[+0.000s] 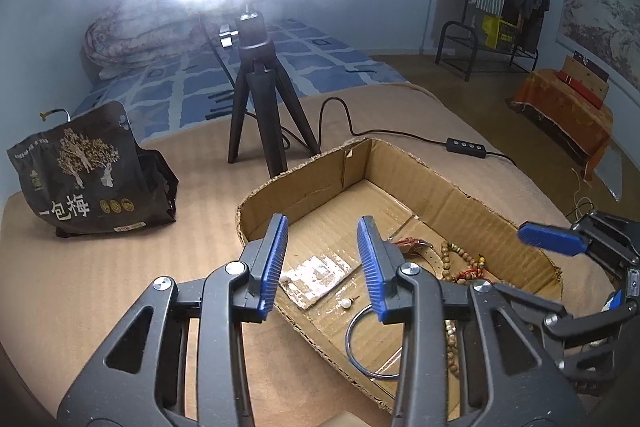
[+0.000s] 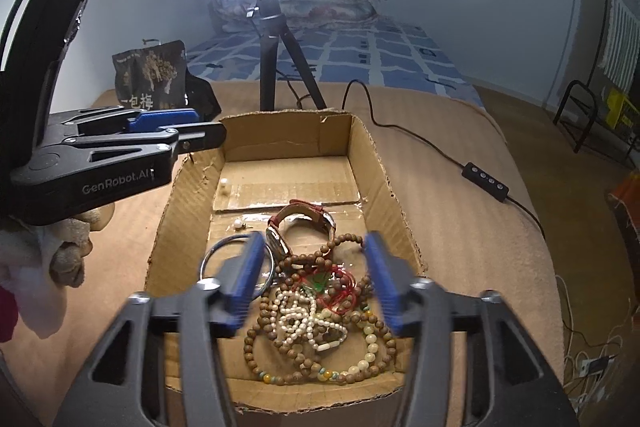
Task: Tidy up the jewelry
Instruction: 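Open both tools to release the pearl and pendant into the box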
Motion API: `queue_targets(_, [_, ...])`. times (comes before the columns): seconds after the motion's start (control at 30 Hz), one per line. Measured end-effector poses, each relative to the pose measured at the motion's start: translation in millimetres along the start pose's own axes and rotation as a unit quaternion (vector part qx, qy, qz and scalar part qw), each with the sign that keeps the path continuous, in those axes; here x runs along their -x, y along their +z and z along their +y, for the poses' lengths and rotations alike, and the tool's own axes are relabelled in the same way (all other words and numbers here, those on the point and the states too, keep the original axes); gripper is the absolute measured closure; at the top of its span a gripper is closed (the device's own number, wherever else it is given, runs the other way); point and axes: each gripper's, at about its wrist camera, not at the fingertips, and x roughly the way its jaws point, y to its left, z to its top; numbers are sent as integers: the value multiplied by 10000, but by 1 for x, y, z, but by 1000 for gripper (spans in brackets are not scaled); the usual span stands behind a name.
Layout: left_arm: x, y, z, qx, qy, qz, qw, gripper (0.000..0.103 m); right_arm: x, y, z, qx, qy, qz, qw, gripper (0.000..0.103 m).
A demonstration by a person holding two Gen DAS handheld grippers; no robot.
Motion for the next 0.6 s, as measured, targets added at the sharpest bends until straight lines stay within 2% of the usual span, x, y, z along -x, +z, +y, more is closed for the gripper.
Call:
queue_targets(0.03, [0, 1, 0, -10, 20, -2, 10000, 65, 0, 0, 0, -1, -18, -21, 10000, 41])
queue_targets(0.1, [2, 1, 1, 17, 56, -20, 10000, 38, 1, 0, 1, 3, -21, -36, 10000, 35])
queue_targets(0.17, [5, 1, 2, 58, 106, -119, 9999, 31, 1, 0, 2, 10, -35, -35, 10000, 33])
queue_targets(0.23, [6, 2, 2, 76, 147, -124, 9998, 30, 2, 0, 3, 22, -55, -35, 10000, 33])
queue_targets(0.3, [6, 3, 3, 111, 158, -106, 9998, 23, 1, 0, 3, 34, -93, -27, 9999, 31])
queue_targets(0.37, [7, 3, 4, 149, 174, -120, 9997, 22, 0, -1, 5, 35, -178, -18, 9998, 23])
queue_targets(0.6, [17, 4, 5, 135, 246, -126, 9995, 22, 5, 0, 9, 3, -331, -51, 9994, 23])
